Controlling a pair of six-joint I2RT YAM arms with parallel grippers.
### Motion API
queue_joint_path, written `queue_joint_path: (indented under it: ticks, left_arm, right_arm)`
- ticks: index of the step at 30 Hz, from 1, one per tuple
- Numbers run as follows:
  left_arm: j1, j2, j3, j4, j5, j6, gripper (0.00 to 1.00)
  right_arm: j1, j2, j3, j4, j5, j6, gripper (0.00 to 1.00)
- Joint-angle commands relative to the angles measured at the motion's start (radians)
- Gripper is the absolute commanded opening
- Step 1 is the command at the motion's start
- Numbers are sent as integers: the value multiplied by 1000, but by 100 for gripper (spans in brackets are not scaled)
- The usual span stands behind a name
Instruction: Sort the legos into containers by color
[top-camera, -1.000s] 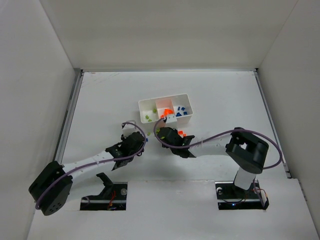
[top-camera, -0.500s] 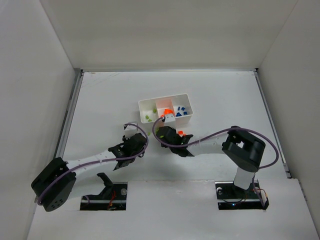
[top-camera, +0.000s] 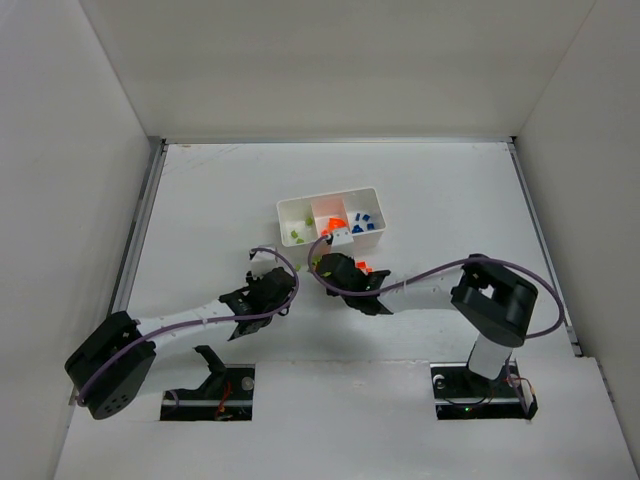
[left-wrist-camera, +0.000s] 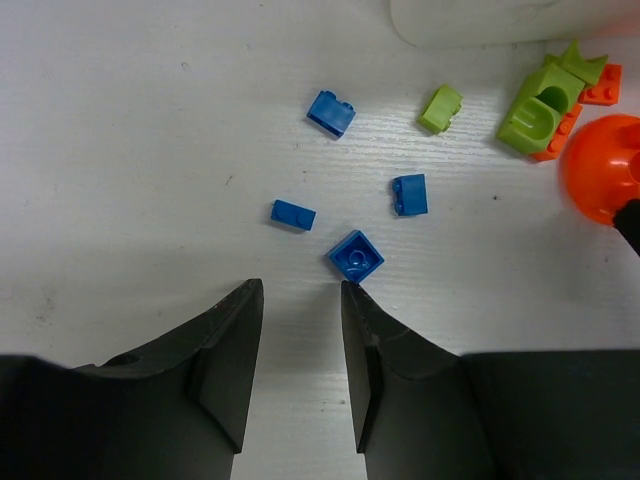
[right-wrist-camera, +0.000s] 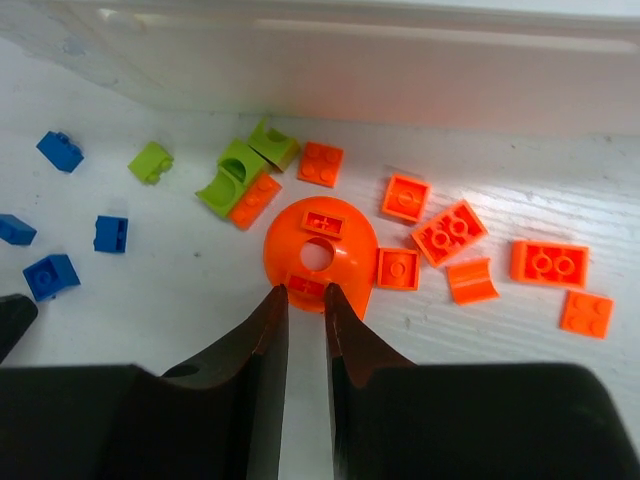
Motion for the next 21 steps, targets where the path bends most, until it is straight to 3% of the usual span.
queue_joint_path:
  ticks: [1,14,21]
  left_arm:
    - [5,-12,22,9,-26,-9,35]
    - [2,25,65,21,-28,21,36]
    - [-9,62,80,21,-49,37,36]
  right_arm:
    - [17,-103,-23,-16,19,-1,16]
    - [26,-390,-23,-109,-14,-48,16]
    - [-127,-309,112,-58,-122,-140,16]
